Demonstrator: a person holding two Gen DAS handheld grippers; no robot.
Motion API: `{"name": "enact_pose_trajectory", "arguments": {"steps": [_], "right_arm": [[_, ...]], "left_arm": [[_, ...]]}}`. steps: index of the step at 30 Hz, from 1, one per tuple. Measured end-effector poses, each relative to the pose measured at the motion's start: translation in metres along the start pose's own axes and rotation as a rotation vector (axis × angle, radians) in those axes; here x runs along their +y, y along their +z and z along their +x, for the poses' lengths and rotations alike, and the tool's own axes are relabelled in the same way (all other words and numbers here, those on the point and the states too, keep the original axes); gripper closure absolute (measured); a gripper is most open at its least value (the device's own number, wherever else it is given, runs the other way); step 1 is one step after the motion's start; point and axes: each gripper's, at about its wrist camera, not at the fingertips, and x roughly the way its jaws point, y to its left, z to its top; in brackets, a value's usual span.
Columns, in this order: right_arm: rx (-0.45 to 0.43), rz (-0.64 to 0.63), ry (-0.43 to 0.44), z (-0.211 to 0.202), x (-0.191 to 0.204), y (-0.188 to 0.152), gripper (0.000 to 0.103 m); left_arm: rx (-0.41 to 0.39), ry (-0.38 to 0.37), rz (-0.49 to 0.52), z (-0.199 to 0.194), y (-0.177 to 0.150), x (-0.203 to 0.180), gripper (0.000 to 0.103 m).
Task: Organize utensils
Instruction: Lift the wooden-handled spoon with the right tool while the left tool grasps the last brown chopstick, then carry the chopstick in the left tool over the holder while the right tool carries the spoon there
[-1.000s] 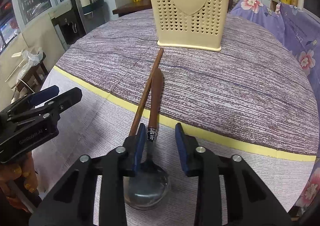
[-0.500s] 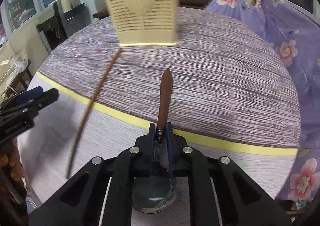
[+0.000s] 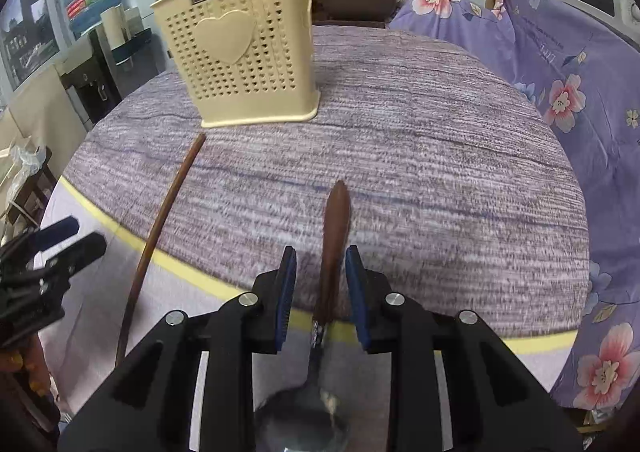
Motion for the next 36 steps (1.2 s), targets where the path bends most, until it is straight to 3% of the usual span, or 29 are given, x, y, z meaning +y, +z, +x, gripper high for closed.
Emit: {"name": "enact_pose_trajectory", "arguments": {"steps": [12, 17, 26, 36], "right_arm": [[0.05, 0.041, -0.033, 0.03, -0.004, 0.025, 0.077], [0.045, 0.047, -0.034, 0.029, -0.005, 0.024, 0.083], [0.045, 0.058, -0.021, 0.028, -0.008, 0.022, 0.083], [0.046, 0.058, -0.015, 0.027, -0.009, 0.022, 0.083]], "left_arm": [[0.046, -0.018, 0.019, 0.024, 0.02, -0.006, 0.031], [0.078, -0.041, 0.042, 0.043, 0.04, -0.018, 0.047], [0.142, 0.007, 0.065, 0.083, 0.064, -0.042, 0.079], [0.134, 0.044, 0.052, 0.094, 0.074, -0.047, 0.093]]}}
